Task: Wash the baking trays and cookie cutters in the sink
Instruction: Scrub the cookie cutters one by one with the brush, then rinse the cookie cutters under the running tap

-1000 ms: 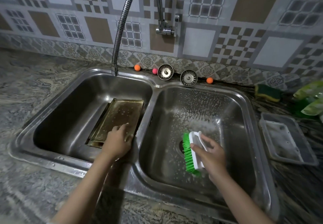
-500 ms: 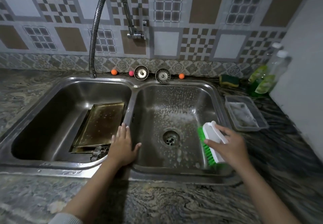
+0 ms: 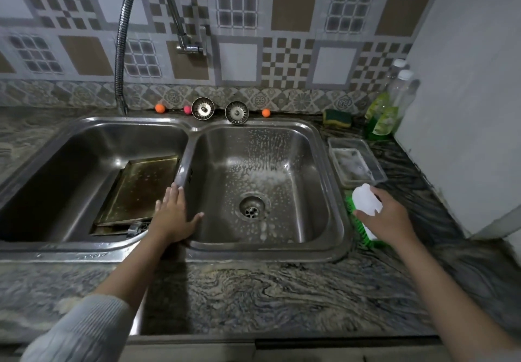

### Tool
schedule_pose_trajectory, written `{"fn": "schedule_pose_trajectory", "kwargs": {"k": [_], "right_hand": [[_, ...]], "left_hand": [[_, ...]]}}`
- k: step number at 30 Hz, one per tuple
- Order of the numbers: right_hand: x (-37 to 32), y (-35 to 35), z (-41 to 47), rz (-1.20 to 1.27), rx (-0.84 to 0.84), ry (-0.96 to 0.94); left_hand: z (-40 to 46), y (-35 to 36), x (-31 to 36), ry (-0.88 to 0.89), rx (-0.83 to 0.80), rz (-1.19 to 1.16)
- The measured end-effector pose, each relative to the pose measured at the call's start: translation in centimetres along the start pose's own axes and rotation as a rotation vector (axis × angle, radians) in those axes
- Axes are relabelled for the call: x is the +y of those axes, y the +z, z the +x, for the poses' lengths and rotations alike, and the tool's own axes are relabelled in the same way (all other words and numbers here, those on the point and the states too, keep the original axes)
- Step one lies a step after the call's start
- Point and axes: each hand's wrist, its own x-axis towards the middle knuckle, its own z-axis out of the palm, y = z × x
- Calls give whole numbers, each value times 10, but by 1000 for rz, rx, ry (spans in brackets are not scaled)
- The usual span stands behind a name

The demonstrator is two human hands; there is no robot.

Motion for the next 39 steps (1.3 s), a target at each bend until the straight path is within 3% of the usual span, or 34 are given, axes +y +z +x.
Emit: {"fn": "schedule_pose_trajectory", "kwargs": {"k": [4,7,10,12,16,24,30,39], "right_hand": [[-1,-3,-1,-183,-77,-9],[-7,-11,-5,-430,-123,73],[-27,-13,-13,-592,-5,48],[-47,-4,-15,-540,90,-84],[-115,41,-14,-249,118,-287],[-287,150,4,108,176,-493],[-374,189,48,160,180,-582],[-457,176,163,202,230,-537]], "left_hand": [[-2,0,-1,3,-12,-49],[-4,-3,-2,9,-2,-218],[-7,-9,-4,27,48,-436],[-9,-18,-5,69,121,-512],[-4,-52,-17,175,385,-649],[40,-159,-73,390,683,-722],[88,-212,-104,391,601,-759],[147,-218,-119,456,364,-982]]}}
